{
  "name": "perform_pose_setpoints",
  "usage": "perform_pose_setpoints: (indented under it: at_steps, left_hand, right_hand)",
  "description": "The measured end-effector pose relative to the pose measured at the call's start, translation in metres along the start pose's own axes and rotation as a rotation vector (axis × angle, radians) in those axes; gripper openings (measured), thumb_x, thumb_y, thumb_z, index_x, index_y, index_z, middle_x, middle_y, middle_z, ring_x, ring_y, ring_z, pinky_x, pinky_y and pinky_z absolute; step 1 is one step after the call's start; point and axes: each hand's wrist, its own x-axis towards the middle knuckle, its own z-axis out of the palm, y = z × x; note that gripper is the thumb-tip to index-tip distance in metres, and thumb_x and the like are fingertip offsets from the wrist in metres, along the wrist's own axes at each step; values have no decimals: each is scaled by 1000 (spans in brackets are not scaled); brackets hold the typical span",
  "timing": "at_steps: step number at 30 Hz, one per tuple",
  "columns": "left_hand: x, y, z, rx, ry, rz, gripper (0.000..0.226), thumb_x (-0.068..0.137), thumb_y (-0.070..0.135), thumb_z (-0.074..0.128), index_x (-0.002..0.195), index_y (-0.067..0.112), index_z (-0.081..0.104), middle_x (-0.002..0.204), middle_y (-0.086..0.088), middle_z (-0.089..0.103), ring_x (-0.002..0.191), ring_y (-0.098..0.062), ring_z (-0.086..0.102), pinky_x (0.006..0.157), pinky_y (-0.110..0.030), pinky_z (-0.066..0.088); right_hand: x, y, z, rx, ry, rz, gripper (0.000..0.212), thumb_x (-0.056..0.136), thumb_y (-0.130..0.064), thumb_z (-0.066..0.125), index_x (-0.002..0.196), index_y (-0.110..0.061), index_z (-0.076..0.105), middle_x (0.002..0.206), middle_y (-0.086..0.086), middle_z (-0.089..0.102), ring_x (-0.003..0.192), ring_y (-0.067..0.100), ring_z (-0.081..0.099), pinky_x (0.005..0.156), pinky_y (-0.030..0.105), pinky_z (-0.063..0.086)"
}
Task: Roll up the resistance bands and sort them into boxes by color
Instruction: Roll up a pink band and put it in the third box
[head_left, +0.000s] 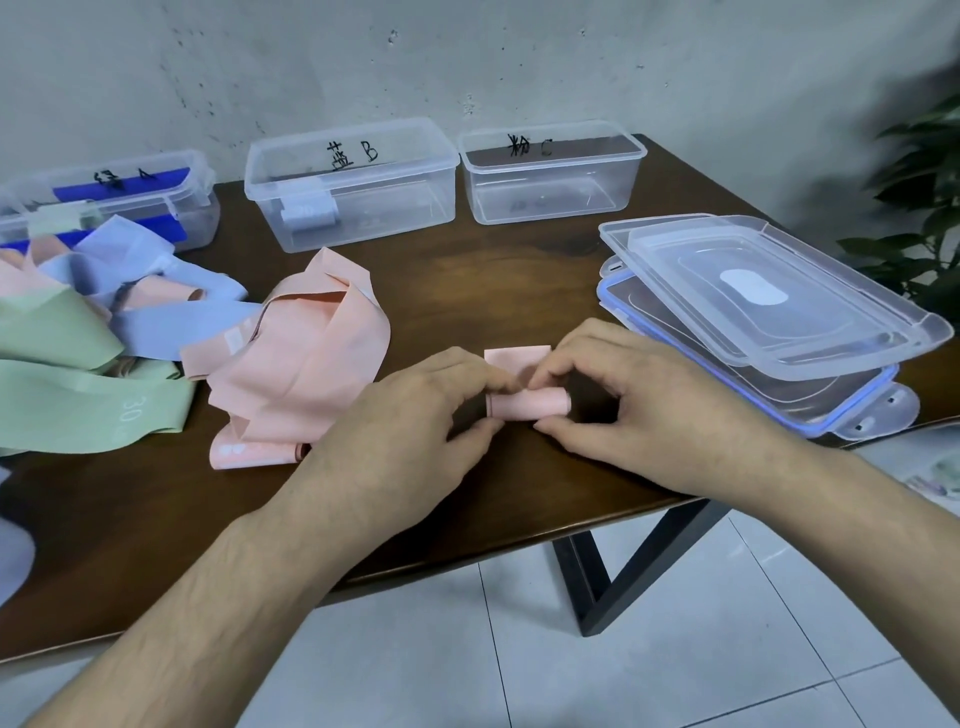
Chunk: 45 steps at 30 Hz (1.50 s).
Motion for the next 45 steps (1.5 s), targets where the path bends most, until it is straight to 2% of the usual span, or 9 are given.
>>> perform_pose_setpoints:
  at_steps: [6,12,17,21,26,30,32,43,45]
  left_hand:
    - [1,0,6,18,78,20,26,91,24,67,115,34,66,111,21,53,78,15,48,62,-8,37]
    - [6,1,9,37,133,33,21,92,23,67,111,28,70,108,16,61,80,22,45,70,1,34]
    - [9,2,7,108,65,-8,31,99,32,54,129,34,61,118,18,50,75,-3,47,63,-7,37]
    - [10,3,6,164,116,41,28,98,29,57,125,31,64,117,14,49,68,-6,46,56,-8,35]
    - [14,1,5,163,108,74,24,96,27,60,119,29,67,114,13,58,64,1,44,70,-2,38]
    - [19,-2,3,174,80,64,30,96,24,59,125,29,64,122,15,56,79,0,37,71,1,33]
    - [22,-2,2,187,32,45,33,98,27,56,130,33,59,126,17,52,75,-3,39,70,0,33]
    - [45,1,-3,272,-78,-23,26,104,30,43,128,29,54,113,7,39,83,-16,57,64,-23,39]
    - [52,-1,-6,289,-120,-31,31,105,27,41,135,30,48,115,6,44,97,-15,57,71,-22,40]
  right_hand:
    - [3,4,1,-19,40,34,16,85,-38,73,101,-37,72,100,-18,58,97,5,57,81,21,43]
    - [7,0,-3,-38,32,42,20,86,-40,71,106,-37,71,100,-18,54,94,2,55,78,20,40]
    - [9,-3,-4,-40,-7,21,23,85,-31,74,103,-37,61,106,-18,53,100,4,54,85,22,44]
    - [14,0,-5,-59,7,16,15,86,-31,74,94,-36,63,99,-19,54,93,4,56,79,21,43]
    - [18,5,-7,-55,15,24,13,87,-33,74,99,-28,71,100,-19,57,97,3,55,85,20,43]
    - [19,5,-9,-111,-13,30,24,87,-37,71,110,-36,69,103,-23,51,103,2,52,87,16,40]
    - [19,6,-8,-113,0,24,25,86,-34,73,110,-36,68,105,-22,53,103,2,52,88,17,41]
    - [36,3,-15,-167,-119,106,28,86,-43,64,112,-39,69,101,-21,56,100,3,51,93,28,44]
    - [40,-1,-17,-147,-100,128,29,82,-46,62,108,-39,72,97,-21,58,98,1,54,89,27,46]
